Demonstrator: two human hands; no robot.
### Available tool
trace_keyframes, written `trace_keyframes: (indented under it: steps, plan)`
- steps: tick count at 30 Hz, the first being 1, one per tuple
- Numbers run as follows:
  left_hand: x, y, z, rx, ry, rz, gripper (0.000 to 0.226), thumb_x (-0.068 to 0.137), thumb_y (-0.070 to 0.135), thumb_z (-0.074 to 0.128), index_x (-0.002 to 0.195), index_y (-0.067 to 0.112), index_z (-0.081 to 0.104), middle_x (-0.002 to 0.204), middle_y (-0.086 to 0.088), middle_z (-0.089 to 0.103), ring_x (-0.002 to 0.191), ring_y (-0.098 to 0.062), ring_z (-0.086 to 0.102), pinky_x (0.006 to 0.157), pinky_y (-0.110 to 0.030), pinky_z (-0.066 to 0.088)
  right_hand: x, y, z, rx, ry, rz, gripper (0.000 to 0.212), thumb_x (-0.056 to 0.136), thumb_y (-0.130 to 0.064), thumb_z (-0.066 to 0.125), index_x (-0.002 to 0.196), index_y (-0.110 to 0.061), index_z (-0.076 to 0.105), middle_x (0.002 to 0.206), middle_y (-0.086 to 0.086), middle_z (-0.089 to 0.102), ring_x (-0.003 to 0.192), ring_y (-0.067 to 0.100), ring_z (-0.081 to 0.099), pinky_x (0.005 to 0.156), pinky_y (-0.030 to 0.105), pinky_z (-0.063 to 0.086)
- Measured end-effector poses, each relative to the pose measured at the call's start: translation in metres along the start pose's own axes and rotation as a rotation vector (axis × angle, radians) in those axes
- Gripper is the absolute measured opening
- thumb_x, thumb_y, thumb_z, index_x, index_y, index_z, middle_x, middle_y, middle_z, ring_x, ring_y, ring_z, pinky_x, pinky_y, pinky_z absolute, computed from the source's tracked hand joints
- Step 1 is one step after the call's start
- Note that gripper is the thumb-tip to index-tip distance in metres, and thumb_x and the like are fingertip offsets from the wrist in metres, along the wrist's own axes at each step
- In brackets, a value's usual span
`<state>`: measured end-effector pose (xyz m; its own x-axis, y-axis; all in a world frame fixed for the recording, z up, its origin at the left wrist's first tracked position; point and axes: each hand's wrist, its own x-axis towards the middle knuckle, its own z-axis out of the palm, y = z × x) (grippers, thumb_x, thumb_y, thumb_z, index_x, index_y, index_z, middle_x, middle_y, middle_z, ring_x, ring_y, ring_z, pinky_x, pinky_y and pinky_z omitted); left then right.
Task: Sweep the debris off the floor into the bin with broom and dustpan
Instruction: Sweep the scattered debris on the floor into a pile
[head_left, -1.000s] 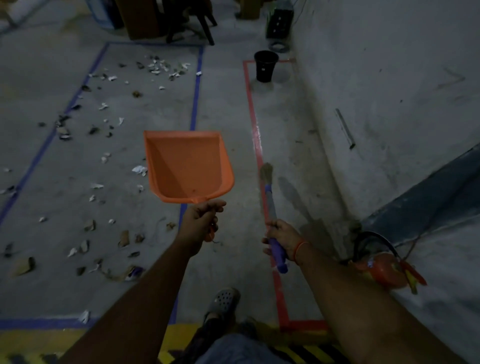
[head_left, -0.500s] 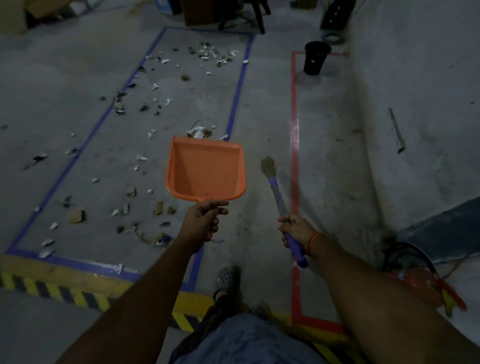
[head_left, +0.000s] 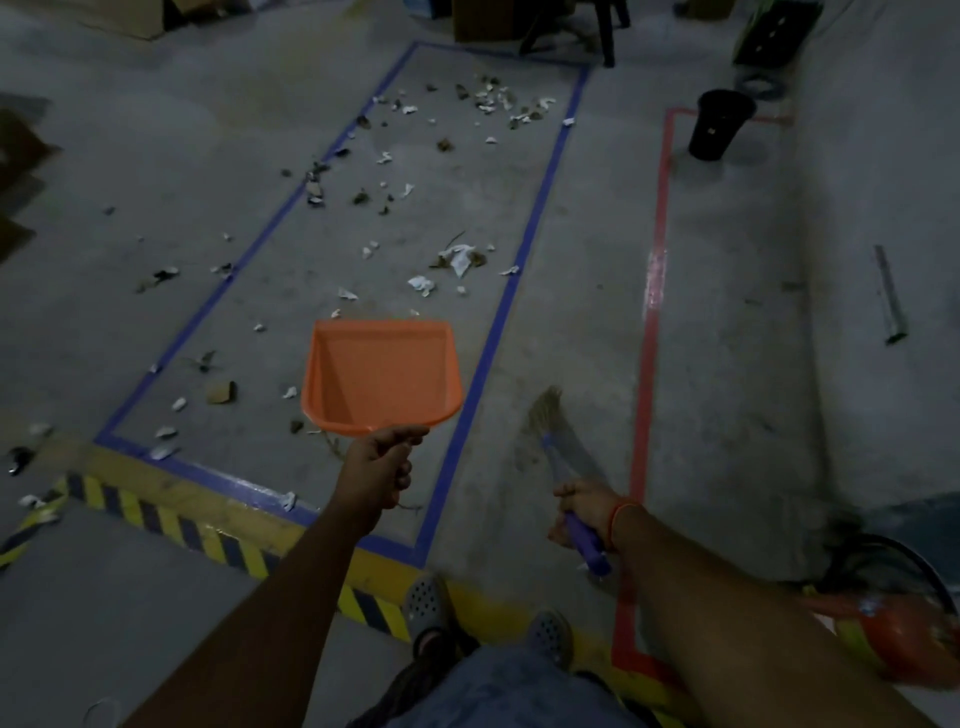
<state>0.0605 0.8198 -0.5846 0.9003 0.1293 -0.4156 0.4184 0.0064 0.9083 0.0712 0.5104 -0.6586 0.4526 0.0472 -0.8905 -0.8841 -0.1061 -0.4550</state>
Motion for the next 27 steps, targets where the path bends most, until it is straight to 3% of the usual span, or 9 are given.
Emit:
trace_keyframes:
  steps: [4, 6, 9, 13, 15, 18, 21, 27]
  plan:
    - [-0.002, 0.005, -0.030, 0.013, -0.008, -0.015, 0.028, 0.103, 0.002, 0.045, 0.115, 0.009, 0.070, 0.064, 0.009, 0.056, 0.048, -0.009, 0.039, 0.043, -0.023, 0.027, 0.009, 0.005, 0.039, -0.103, -0.018, 0.041, 0.031, 0.096, 0.004, 0.044, 0.121, -0.012, 0.051, 0.107, 0.025, 0.054, 0.071, 0.034, 0.062, 0.041, 0.026, 0.050]
    - [-0.001, 0.005, -0.044, 0.007, -0.012, -0.021, 0.028, 0.103, 0.000, 0.044, 0.116, 0.006, 0.068, 0.060, 0.010, 0.055, 0.046, -0.008, 0.038, 0.041, -0.021, 0.028, 0.015, 0.006, 0.056, -0.144, -0.013, 0.040, 0.036, 0.095, 0.003, 0.042, 0.127, -0.013, 0.050, 0.103, 0.023, 0.054, 0.069, 0.032, 0.059, 0.041, 0.025, 0.049]
    - [0.001, 0.001, -0.066, -0.004, -0.011, -0.046, 0.027, 0.104, 0.001, 0.043, 0.116, 0.004, 0.067, 0.060, 0.010, 0.053, 0.044, -0.008, 0.035, 0.039, -0.020, 0.025, 0.020, -0.001, 0.079, -0.204, -0.009, 0.020, 0.040, 0.093, 0.003, 0.040, 0.128, -0.014, 0.050, 0.089, 0.018, 0.053, 0.061, 0.028, 0.055, 0.043, 0.025, 0.047]
    - [0.006, -0.004, -0.091, -0.039, 0.004, -0.052, 0.028, 0.103, -0.003, 0.042, 0.116, 0.002, 0.067, 0.081, -0.003, 0.059, 0.046, -0.008, 0.038, 0.039, -0.021, 0.028, 0.020, -0.019, 0.106, -0.307, -0.051, -0.024, 0.039, 0.093, 0.002, 0.039, 0.124, -0.017, 0.052, 0.084, 0.015, 0.053, 0.058, 0.024, 0.053, 0.046, 0.027, 0.046]
    - [0.007, -0.004, -0.102, -0.042, 0.013, -0.052, 0.028, 0.103, -0.003, 0.042, 0.115, 0.002, 0.067, 0.082, -0.001, 0.062, 0.046, -0.008, 0.038, 0.039, -0.021, 0.029, 0.021, -0.026, 0.119, -0.341, -0.065, -0.068, 0.036, 0.095, 0.000, 0.037, 0.123, -0.017, 0.051, 0.081, 0.014, 0.053, 0.056, 0.023, 0.054, 0.047, 0.028, 0.045]
    - [0.013, -0.002, -0.117, -0.048, 0.020, -0.062, 0.029, 0.103, -0.003, 0.042, 0.113, 0.005, 0.068, 0.067, 0.006, 0.060, 0.044, -0.008, 0.037, 0.038, -0.019, 0.028, 0.024, -0.030, 0.135, -0.385, -0.073, -0.136, 0.041, 0.094, 0.004, 0.038, 0.126, -0.019, 0.048, 0.087, 0.017, 0.055, 0.062, 0.024, 0.059, 0.053, 0.031, 0.048]
    - [0.022, -0.005, -0.132, -0.064, 0.052, -0.049, 0.031, 0.103, -0.002, 0.044, 0.112, 0.009, 0.071, 0.075, -0.008, 0.055, 0.048, -0.014, 0.038, 0.043, -0.021, 0.027, 0.028, -0.034, 0.145, -0.437, -0.074, -0.139, 0.046, 0.092, 0.007, 0.041, 0.126, -0.022, 0.049, 0.095, 0.018, 0.058, 0.068, 0.024, 0.065, 0.059, 0.033, 0.054]
    - [0.030, -0.002, -0.153, -0.115, 0.102, 0.003, 0.037, 0.102, -0.002, 0.045, 0.105, 0.017, 0.076, 0.078, -0.005, 0.059, 0.053, -0.016, 0.039, 0.049, -0.030, 0.026, 0.021, -0.059, 0.146, -0.698, 0.051, -0.292, 0.045, 0.079, 0.004, 0.047, 0.112, -0.025, 0.058, 0.081, 0.015, 0.058, 0.049, 0.019, 0.055, 0.042, 0.024, 0.045]
